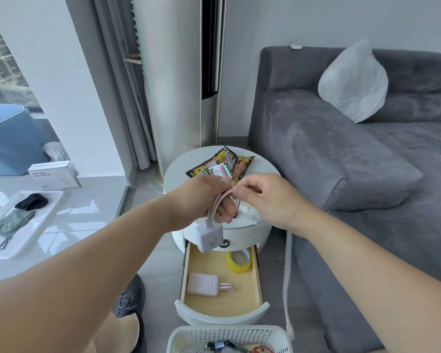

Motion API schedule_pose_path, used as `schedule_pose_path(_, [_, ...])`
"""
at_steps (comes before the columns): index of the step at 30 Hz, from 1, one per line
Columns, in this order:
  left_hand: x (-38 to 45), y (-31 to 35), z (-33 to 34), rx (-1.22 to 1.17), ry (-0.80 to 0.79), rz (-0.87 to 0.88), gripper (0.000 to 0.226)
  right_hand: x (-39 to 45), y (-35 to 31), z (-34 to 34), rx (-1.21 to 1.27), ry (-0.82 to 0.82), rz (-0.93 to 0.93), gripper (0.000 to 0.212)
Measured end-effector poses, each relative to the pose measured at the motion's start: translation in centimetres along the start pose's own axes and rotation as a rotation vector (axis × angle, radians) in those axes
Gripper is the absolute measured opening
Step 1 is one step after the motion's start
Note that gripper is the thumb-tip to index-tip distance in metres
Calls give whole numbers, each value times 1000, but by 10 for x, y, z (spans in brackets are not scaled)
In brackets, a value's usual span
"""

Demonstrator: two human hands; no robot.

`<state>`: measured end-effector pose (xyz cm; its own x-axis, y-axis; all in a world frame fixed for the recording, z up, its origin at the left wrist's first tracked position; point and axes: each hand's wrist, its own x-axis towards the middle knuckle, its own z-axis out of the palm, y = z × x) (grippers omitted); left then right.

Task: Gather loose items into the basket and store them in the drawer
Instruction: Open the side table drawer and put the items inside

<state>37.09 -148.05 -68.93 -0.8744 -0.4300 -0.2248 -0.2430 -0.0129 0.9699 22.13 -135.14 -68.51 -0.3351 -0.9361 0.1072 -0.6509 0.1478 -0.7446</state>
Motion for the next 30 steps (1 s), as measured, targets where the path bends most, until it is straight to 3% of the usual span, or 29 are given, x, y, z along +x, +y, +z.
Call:
schedule_pose_path(5, [-1, 4, -7, -182, -147, -106, 35, 4, 9, -3, 61, 123, 27, 26])
schedule_pose_path(8, [-2, 6, -12, -295, -209, -187, 34, 7, 14, -2, 120, 166, 18, 13])
schedule_pose_path(11, [0, 5, -18, -325, -181, -216, 31, 9, 24, -3, 38, 219, 44, 14])
schedule_pose_path(13, [0, 6, -21, -435, -82, -199, 28, 8, 38, -5, -122, 232, 141, 22])
schedule_pose_path(15, [1, 7, -27, -641, 60, -169, 26, 4, 51, -5, -336, 105, 279, 27])
schedule_pose_path(17, [2, 6, -33, -734, 167, -128, 27, -4, 51, 1, -682, -158, 338, 22])
schedule_pose_path(19, [1, 4, -31, -578, 215, -70, 29, -13, 31, 14, -899, -371, 234, 25])
schedule_pose_path(21, [0, 1, -18, -275, 214, -19, 31, -18, 6, 26, -870, -396, 52, 22])
schedule_pose_path(25, [-1, -7, 1, 68, 230, 53, 37, -14, -17, 23, -512, -199, -97, 33])
schedule_pose_path(30, [-4, -7, 5, 77, 52, 66, 44, -2, -1, 3, -164, -72, -60, 32])
